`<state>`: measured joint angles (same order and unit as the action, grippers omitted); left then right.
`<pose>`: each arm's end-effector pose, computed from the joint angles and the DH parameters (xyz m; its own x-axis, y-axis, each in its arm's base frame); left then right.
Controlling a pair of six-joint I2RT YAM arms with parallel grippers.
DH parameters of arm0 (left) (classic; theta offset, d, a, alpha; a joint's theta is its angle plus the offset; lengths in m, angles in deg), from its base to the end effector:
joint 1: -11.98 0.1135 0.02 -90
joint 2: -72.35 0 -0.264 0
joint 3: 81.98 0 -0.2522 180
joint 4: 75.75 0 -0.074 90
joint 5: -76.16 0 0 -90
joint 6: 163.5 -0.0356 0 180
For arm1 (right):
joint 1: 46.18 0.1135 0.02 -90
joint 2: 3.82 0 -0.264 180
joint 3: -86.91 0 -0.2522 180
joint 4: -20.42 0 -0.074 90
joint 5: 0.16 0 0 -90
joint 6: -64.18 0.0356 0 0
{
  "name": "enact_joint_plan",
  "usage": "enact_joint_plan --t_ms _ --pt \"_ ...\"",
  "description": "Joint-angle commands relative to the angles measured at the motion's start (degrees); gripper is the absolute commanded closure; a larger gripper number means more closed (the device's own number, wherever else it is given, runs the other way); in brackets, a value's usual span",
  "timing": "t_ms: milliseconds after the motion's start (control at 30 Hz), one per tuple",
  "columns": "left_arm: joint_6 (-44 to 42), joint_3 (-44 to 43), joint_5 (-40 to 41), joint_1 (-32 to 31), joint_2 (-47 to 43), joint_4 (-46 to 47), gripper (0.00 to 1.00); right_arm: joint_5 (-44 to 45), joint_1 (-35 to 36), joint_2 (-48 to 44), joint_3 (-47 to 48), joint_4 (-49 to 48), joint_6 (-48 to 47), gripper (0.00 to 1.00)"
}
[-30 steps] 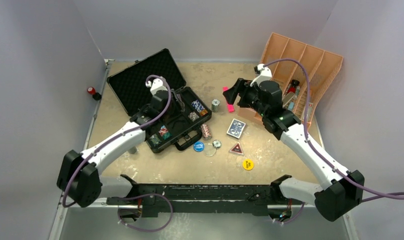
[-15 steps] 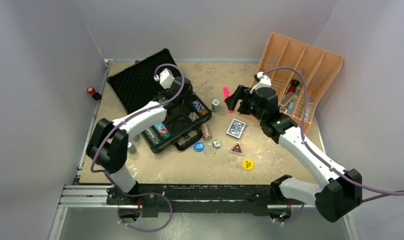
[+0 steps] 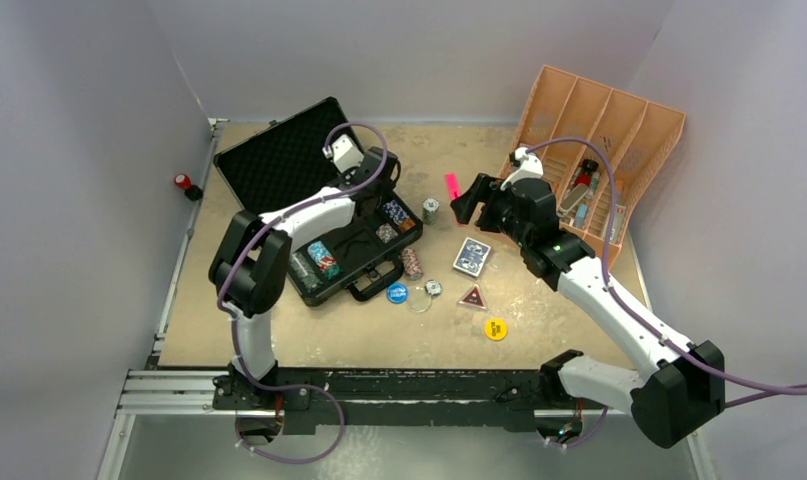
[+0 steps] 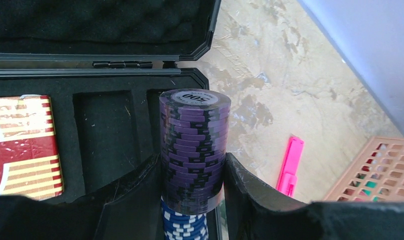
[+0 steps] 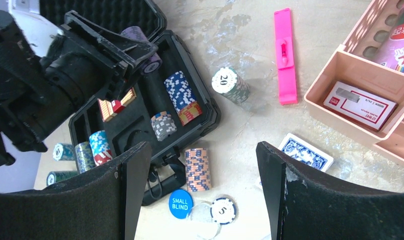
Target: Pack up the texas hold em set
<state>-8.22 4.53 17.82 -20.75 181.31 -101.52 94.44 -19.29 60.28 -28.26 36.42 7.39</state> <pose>0.3695 -0.2153 0.2271 -0.3484 -0.6952 -0.6288 -0.4501 0.7124 -0.5384 0.2354 0.1162 0.3254 -0.4057 0.4064 -0.8187 -0.1908 0.8383 0.5107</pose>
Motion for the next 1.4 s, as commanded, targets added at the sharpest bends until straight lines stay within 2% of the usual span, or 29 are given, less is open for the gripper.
enact_joint_plan --t_ms 0,367,733,867,967,1100,1367 --pt "-1.1 -5.3 0.6 0.8 1.9 2.2 1.00 0.8 0.2 -1.1 0.0 -2.0 -0.1 0.21" --pt "-0.6 -5.1 -0.5 1.5 3.8 1.5 1.00 0.6 0.1 -0.3 0.1 -1.9 0.2 0.21" --pt "0.8 -5.3 -5.2 2.6 5.3 1.3 1.00 0.5 0.1 0.6 0.5 -2.0 0.1 0.21" --pt "0.7 -6.1 -5.7 2.7 5.7 -0.4 0.98 0.3 0.1 0.9 0.5 -2.0 0.1 0.21" --pt "0.5 -6.0 -5.2 2.7 5.2 -0.8 0.88 0.3 0.2 1.1 0.4 -2.1 0.2 0.21" --pt "-1.2 -6.4 -4.2 2.7 4.8 -1.6 0.66 0.1 0.2 1.4 0.3 -2.2 0.2 0.21" --pt "-6.0 -11.0 -2.3 2.7 4.1 -5.2 0.47 -0.1 0.2 1.4 0.4 -2.1 0.2 0.21"
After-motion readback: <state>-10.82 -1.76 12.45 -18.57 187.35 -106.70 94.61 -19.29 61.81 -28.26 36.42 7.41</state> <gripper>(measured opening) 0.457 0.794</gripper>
